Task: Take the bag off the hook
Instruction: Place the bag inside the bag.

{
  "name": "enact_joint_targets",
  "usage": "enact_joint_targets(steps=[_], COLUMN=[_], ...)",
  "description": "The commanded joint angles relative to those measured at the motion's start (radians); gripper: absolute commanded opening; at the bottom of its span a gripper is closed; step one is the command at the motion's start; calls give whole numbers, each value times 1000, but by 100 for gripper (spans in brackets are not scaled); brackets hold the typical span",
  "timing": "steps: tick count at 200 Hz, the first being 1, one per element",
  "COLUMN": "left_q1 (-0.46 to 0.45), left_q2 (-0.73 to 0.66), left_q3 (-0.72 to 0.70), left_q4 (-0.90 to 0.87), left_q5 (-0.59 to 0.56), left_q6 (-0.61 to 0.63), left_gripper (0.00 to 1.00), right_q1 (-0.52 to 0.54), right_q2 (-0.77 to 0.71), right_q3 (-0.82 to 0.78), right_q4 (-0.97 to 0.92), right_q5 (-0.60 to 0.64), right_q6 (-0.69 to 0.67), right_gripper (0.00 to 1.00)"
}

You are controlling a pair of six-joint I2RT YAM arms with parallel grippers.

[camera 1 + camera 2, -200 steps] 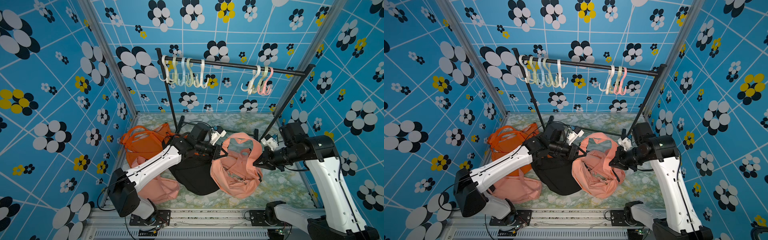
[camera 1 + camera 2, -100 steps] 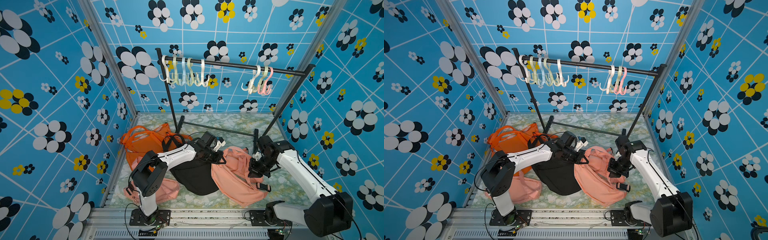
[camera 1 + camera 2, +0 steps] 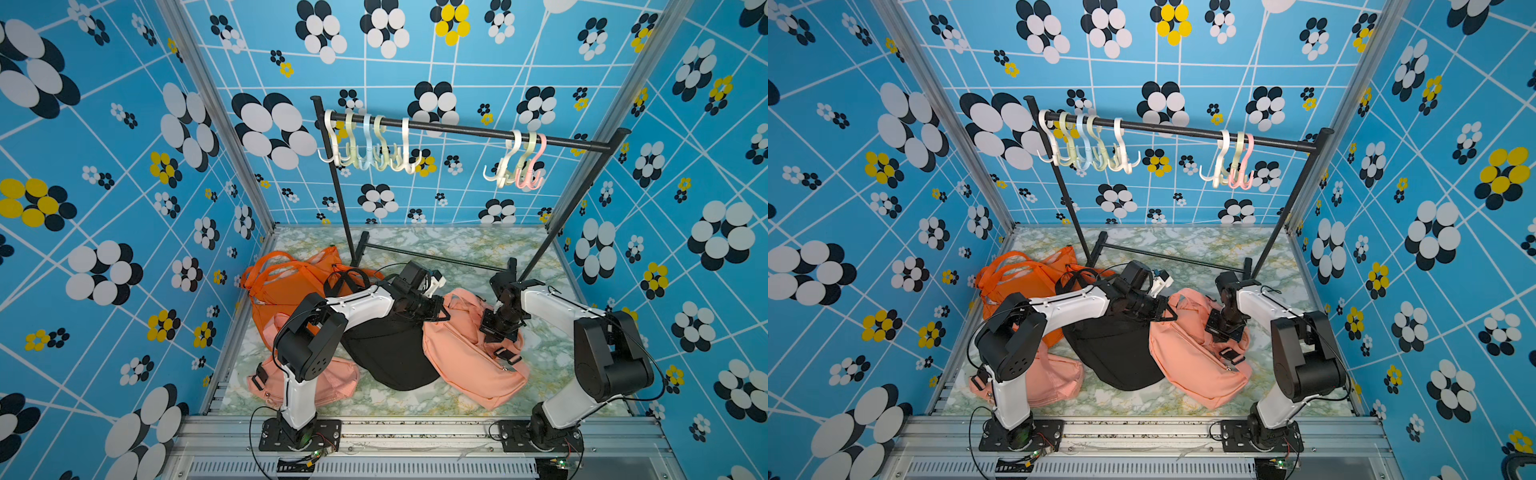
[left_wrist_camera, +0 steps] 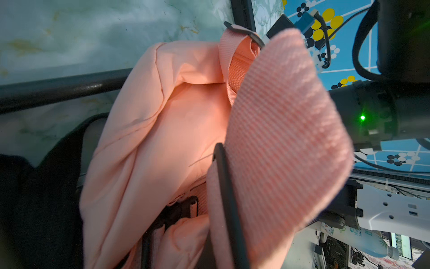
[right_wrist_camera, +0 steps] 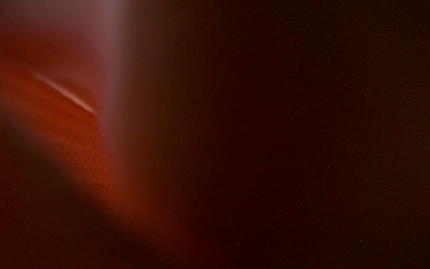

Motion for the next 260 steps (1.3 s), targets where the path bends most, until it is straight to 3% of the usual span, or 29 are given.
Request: enact_joint_targets(steps=[1,60,73,84,98,116,121,142,183,209,244,260], left_q1=[-9,-12,-12,-12,-12,-8,-7,7,14,19,22,-6], left_q2=[41,65,62,56,44,20,10,-51,-216,-357,-457,-429], left_q3=[35,80,85,86,80,70,66,38,26,-19,-72,-65], left_q4=[26,0,-10,-21,-40,-59,-60,-67,-197,-270,-332,-355], left_q5=[-18,-39,-35,-32,-31,-34,-35,-45,-79,-174,-302,-344], left_q6=[-6,-4,-3,-1,4,7,7,3,57,94,135,146], left_gripper=[0,2,11,19,36,56,60,72,80,83,83,94], right_q1=[-12,-38,-38,-38,-38,-39,-38,-40,-63,-85,-88,-85], right_q2=[14,-27,-66,-110,-181,-277,-311,-412,-565,-602,-577,-558], right_q3=[24,27,26,25,16,13,16,49,149,214,272,264], right_q4=[151,276,279,269,250,207,190,104,-7,9,32,31], right_q5=[93,209,211,222,245,278,286,331,452,505,436,350], right_q6=[24,0,-6,-7,-7,-6,-7,-25,-68,-102,-128,-113], right_gripper=[0,2,16,36,59,74,86,99,99,99,99,99])
